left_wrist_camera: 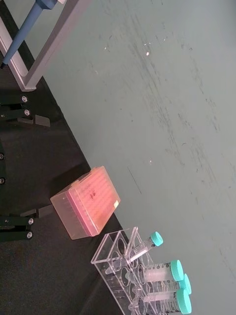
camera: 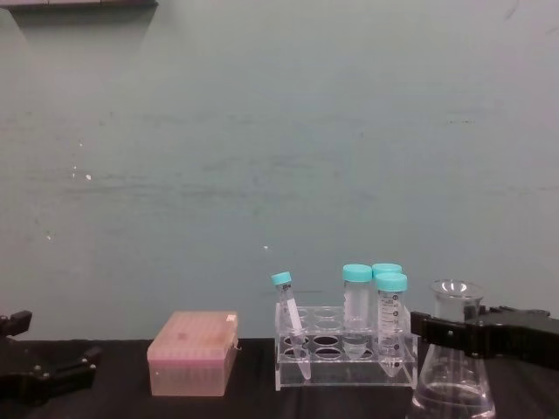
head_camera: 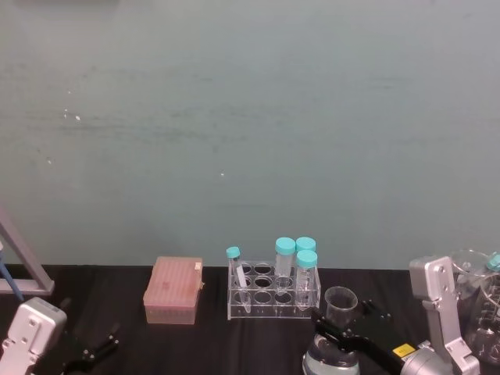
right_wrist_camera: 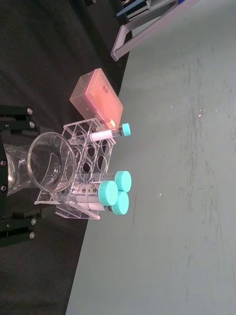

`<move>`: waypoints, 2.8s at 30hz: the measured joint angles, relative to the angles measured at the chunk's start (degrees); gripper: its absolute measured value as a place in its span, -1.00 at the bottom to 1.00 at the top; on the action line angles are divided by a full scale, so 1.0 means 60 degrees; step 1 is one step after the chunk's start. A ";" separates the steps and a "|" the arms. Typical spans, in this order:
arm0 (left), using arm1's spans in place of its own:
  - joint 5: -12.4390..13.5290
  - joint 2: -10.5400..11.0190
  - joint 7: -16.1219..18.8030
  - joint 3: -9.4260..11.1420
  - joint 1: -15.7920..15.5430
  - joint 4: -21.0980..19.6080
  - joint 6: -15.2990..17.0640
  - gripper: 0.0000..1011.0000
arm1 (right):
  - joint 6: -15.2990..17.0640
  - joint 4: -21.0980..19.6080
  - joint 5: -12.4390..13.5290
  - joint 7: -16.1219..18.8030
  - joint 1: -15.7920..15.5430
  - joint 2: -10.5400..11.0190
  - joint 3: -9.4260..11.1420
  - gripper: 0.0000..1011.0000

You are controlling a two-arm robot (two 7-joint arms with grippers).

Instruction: Pick up the beaker with the right gripper, shake it three times, and then put it down.

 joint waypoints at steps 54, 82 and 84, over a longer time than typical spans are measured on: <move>0.0000 0.0000 0.0000 0.0001 -0.0001 0.0000 0.0000 0.98 | 0.2259 -0.1137 0.2467 0.0214 -0.0290 -0.0329 0.1760 -0.11; 0.0000 0.0000 0.0000 0.0000 0.0000 0.0000 0.0000 0.98 | 0.1682 -0.0968 0.2932 0.0416 -0.0420 0.0060 0.1891 -0.10; 0.0001 0.0000 0.0000 0.0001 0.0000 0.0001 0.0000 0.98 | 0.0876 -0.0927 0.1834 0.0507 -0.0329 0.0605 0.1343 -0.11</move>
